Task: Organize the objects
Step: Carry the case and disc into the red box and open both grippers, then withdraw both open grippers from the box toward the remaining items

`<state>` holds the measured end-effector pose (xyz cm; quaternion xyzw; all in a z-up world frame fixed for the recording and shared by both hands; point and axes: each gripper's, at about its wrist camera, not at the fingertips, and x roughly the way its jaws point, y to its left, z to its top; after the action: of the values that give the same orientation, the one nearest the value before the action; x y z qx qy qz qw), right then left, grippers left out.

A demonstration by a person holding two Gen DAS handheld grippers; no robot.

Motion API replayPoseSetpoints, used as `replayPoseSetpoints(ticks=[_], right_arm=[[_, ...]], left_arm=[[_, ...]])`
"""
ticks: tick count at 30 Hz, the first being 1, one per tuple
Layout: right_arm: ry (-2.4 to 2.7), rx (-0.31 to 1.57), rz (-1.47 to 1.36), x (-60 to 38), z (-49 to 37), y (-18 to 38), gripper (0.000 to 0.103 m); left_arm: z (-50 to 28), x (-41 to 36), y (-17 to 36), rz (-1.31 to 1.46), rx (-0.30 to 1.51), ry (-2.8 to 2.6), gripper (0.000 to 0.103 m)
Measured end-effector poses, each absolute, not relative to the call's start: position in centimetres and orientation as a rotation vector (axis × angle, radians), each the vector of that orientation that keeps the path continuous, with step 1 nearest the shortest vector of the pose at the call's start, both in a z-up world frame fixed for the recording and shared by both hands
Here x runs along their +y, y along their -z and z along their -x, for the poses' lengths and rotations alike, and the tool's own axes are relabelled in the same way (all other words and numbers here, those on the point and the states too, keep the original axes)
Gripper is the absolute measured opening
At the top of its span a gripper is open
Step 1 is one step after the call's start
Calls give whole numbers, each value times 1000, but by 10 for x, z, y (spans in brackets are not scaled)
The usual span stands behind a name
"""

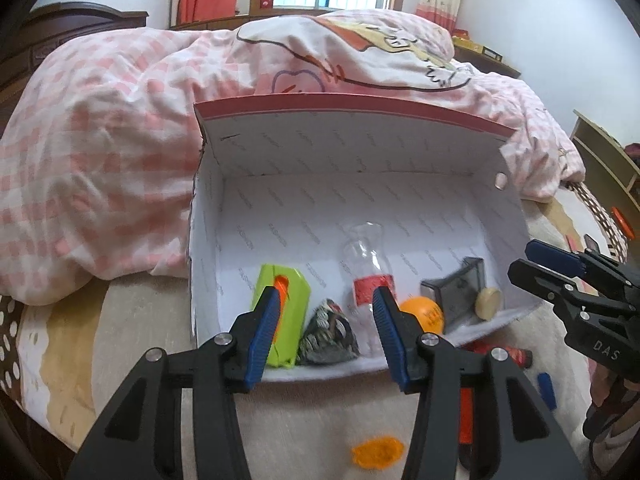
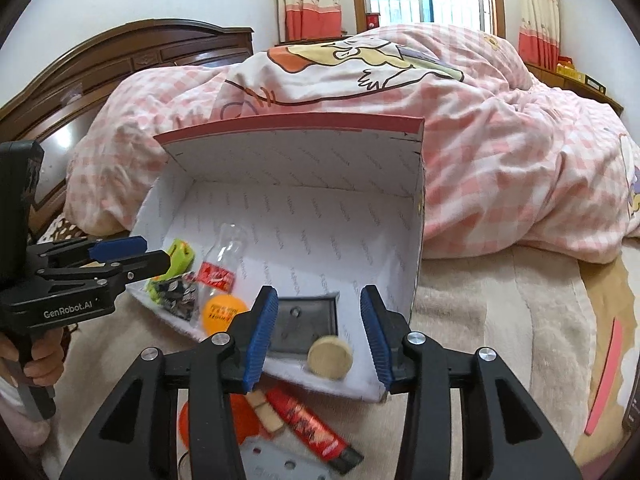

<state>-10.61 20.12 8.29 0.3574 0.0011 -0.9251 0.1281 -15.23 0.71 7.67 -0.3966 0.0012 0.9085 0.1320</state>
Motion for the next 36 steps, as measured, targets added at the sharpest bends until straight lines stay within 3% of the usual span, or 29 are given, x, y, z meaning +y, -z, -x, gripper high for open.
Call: replayPoseSetpoints(ticks=[20, 36], right_arm=[[2650, 55, -1137, 207, 21, -63, 44], [2686, -27, -1224, 235, -14, -42, 44]], left_arm=[[77, 15, -65, 1176, -19, -2554, 48], [61, 27, -32, 1264, 33, -2537, 48]])
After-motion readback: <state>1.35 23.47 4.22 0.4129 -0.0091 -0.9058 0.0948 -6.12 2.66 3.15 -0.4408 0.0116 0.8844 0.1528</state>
